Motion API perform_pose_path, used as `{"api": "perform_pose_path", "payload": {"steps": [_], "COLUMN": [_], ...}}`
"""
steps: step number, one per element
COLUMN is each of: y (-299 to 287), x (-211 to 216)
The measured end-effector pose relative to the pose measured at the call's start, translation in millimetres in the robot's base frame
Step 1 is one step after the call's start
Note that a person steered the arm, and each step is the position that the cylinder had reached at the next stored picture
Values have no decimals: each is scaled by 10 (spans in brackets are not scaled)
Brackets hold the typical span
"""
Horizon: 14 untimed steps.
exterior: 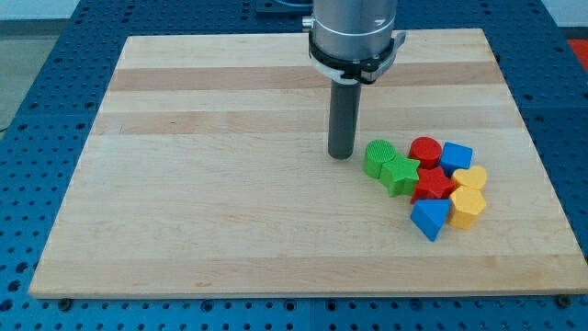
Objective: Place the blue cube diagonally top left to the red circle
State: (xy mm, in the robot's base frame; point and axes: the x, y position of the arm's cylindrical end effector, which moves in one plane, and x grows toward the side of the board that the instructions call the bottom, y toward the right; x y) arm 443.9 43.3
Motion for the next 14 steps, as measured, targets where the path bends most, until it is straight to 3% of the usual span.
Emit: {"api": "perform_pose_path", "payload": {"steps": [6, 7, 8, 9, 10, 14], "y": [141, 392, 1355, 2000, 1519, 947], "x": [-147, -463, -259, 501, 714, -370]}}
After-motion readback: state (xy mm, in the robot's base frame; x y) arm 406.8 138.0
